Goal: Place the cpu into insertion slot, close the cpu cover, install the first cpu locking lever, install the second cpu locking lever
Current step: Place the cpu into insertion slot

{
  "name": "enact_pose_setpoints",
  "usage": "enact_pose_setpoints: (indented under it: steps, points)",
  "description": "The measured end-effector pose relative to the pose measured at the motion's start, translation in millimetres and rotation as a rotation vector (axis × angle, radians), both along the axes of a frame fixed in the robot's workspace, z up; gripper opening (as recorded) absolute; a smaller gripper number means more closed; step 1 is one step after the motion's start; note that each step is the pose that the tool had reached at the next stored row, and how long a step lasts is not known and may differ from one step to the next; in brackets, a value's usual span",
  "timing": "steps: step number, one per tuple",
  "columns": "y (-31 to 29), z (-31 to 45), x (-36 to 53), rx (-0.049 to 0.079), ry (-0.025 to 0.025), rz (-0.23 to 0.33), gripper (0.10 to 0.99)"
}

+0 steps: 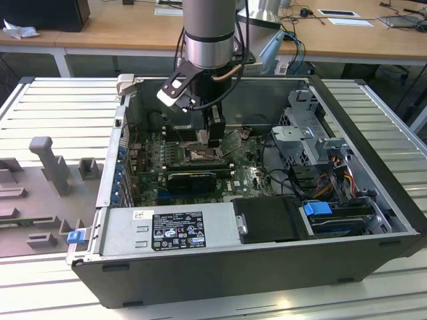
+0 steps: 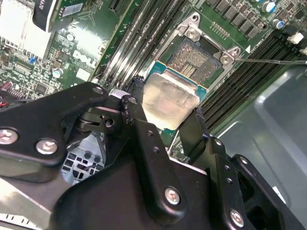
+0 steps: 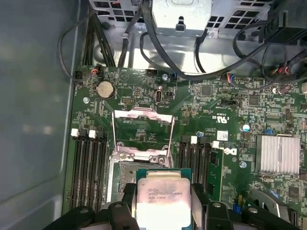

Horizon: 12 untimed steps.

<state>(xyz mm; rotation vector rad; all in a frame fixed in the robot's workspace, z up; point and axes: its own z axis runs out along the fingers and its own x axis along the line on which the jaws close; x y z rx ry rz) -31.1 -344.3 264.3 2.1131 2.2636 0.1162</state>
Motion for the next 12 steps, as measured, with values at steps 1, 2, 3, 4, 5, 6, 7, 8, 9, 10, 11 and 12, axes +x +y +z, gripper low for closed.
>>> enact_pose_setpoints:
  steps: [1, 2, 3, 4, 5, 6, 7, 8, 9, 10, 11, 12]
  points:
    - [0.0, -0.4, 0.0, 0.0, 0.0, 0.0, 0.541]
    - [0.0, -1.1, 0.0, 0.0, 0.0, 0.0, 0.541]
    - [0.0, -1.5, 0.0, 0.0, 0.0001, 0.0, 0.541]
    - [0.0, -2.1, 0.0, 0.0, 0.0, 0.0, 0.541]
    - [0.0, -2.3, 0.0, 0.0, 0.0001, 0.0, 0.541]
    - [0.0, -2.7, 0.0, 0.0, 0.0, 0.0, 0.541]
    - [0.0, -2.9, 0.0, 0.0, 0.0001, 0.0, 0.541]
    - [0.0, -3.1, 0.0, 0.0, 0.0, 0.0, 0.541]
    - [0.0, -3.3, 0.0, 0.0, 0.0001, 0.0, 0.541]
    - [0.0, -3.4, 0.0, 0.0, 0.0, 0.0, 0.541]
    - [0.0, -3.7, 0.0, 0.0, 0.0, 0.0, 0.541]
    - [0.0, -3.9, 0.0, 0.0, 0.0, 0.0, 0.541]
